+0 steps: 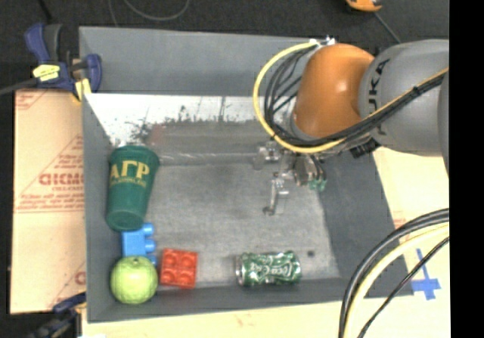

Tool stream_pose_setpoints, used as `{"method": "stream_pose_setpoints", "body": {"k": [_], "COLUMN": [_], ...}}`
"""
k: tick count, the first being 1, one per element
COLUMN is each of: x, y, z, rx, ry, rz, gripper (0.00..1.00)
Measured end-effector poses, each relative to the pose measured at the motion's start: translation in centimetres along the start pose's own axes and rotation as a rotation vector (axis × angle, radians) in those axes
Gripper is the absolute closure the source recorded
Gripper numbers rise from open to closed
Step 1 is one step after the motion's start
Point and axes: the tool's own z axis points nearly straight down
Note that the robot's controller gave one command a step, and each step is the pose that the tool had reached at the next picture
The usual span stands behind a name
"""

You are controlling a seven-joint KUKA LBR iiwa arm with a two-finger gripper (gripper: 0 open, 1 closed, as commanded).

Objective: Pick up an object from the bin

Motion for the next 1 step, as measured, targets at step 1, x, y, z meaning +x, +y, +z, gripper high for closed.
{"method": "stream_pose_setpoints", "body": {"k": [1], "x": [-0.13], "y": [-0.01], "z": [-0.49], "rx": [0.0], "ry": [-0.007], "rz": [0.0], "gripper": [0.0]}}
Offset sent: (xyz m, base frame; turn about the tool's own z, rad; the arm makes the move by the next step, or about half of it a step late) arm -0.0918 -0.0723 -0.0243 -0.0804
